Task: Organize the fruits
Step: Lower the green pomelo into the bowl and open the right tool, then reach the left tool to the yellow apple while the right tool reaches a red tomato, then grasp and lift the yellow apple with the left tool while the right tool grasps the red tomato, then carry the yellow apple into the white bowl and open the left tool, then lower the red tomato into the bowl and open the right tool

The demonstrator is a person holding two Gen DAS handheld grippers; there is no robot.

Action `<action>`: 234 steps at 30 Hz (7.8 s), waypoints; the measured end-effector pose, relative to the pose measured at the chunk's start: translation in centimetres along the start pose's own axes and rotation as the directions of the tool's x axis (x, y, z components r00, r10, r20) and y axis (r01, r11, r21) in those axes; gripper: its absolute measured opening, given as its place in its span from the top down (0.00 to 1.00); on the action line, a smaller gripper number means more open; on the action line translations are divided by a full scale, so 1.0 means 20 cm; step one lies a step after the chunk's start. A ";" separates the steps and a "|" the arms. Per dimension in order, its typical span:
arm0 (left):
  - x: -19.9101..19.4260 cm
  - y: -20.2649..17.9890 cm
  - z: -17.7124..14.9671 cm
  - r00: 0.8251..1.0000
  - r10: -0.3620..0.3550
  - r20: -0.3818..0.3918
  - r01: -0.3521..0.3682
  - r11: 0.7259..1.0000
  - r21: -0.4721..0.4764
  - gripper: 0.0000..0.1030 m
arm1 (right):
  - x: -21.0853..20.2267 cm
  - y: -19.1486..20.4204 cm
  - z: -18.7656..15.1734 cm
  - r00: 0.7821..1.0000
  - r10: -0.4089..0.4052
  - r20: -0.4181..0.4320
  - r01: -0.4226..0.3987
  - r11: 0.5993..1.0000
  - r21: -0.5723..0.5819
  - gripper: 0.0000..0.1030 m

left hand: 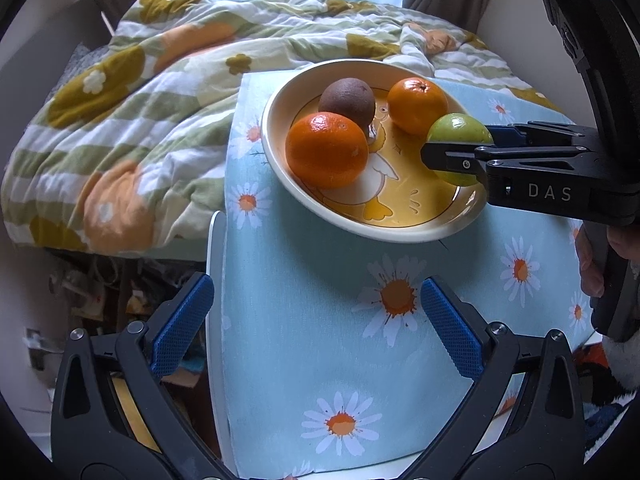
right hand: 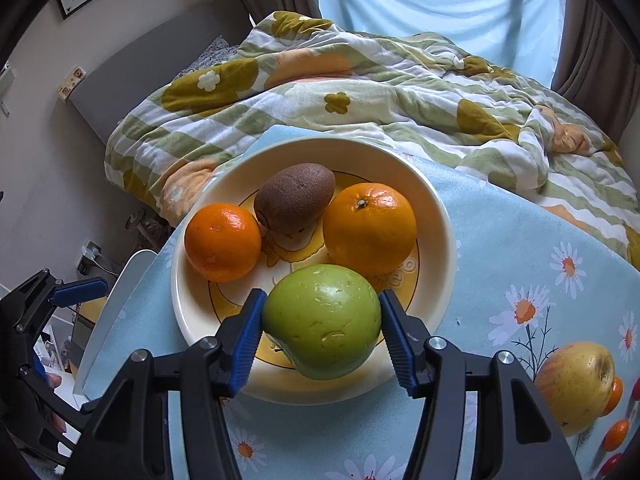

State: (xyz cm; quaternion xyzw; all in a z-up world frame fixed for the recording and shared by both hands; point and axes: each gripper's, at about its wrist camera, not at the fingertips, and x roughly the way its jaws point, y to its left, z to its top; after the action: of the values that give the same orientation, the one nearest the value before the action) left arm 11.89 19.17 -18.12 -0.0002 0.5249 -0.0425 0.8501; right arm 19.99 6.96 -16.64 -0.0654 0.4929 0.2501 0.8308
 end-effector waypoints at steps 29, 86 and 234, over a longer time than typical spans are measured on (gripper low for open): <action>-0.39 -0.08 0.07 0.990 -0.007 0.138 -0.004 0.997 0.082 0.00 | -0.52 0.04 -0.07 0.980 -0.076 0.186 0.062 0.995 0.084 0.00; 0.25 -1.50 0.41 0.995 -0.063 0.082 0.057 0.996 0.073 0.00 | -0.79 -1.55 -0.70 0.984 -0.177 0.026 0.158 0.927 0.341 0.08; -0.15 -0.11 0.24 0.989 -0.021 0.146 0.020 1.000 0.006 0.00 | -0.17 -0.21 0.10 1.000 -0.016 0.012 0.015 0.994 0.104 0.73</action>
State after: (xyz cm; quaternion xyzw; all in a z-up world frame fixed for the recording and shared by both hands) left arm 14.64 16.94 -13.09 -0.0069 0.4609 -0.0521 0.8859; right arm 22.21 2.86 -13.44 -0.0242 0.4994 0.2181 0.8381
